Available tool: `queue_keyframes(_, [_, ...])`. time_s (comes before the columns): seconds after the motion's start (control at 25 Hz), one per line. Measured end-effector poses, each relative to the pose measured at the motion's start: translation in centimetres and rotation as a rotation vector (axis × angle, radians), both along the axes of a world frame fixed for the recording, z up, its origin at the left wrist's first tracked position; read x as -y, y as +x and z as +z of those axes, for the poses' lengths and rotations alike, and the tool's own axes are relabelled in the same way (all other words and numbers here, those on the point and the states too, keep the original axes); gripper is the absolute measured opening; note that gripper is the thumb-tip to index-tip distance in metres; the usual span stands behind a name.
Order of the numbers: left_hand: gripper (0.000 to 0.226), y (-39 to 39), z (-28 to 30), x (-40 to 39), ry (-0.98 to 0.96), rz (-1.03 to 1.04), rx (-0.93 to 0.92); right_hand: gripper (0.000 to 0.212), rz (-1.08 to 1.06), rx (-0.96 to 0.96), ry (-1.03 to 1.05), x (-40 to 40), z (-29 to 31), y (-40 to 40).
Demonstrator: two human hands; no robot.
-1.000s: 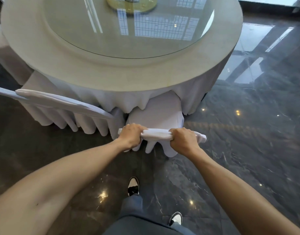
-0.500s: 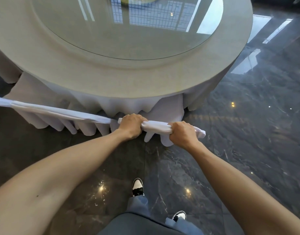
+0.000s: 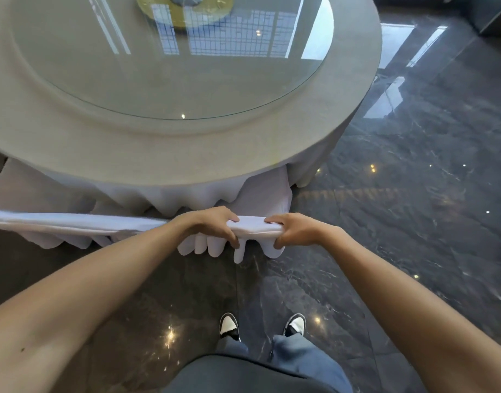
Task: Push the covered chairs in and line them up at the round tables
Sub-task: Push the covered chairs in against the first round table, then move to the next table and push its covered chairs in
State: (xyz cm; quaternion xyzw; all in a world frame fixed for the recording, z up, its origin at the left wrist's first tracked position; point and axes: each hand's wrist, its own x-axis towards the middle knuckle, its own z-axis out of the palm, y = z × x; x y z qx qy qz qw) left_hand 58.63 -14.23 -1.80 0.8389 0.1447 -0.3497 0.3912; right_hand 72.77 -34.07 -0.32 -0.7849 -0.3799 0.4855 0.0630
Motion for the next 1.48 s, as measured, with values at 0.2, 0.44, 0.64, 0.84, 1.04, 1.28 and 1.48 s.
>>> queue_keyframes(0.2, [0.047,4.2,1.9,-0.3,-0.219,0.028,-0.173,0.049,-0.020,-0.165,-0.076,3.1,-0.5,6.4])
queue_keyframes(0.44, [0.057,15.3,0.7,6.0,-0.164,0.224,-0.067,0.048,-0.052,-0.114,-0.138,8.3,-0.2,18.0])
queue_keyframes(0.64, [0.065,27.5,0.5,13.9,0.484,-0.004,0.246,0.057,0.004,0.019,-0.138,13.5,1.0,29.9])
queue_keyframes(0.84, [0.080,41.0,1.3,19.5,0.650,0.008,0.387,0.069,-0.003,0.386,0.008,17.8,2.2,42.0])
queue_keyframes(1.04, [0.087,54.4,1.4,20.3,0.742,-0.013,0.440,0.075,-0.096,0.657,0.117,19.5,0.9,53.6])
queue_keyframes(1.28, [0.085,73.5,-0.6,17.6,0.705,0.019,0.515,0.072,-0.120,0.788,0.246,17.2,-0.5,71.1])
queue_keyframes(1.48, [0.085,89.2,-0.1,13.1,0.688,0.062,0.505,0.074,-0.135,0.764,0.207,12.5,0.8,86.5])
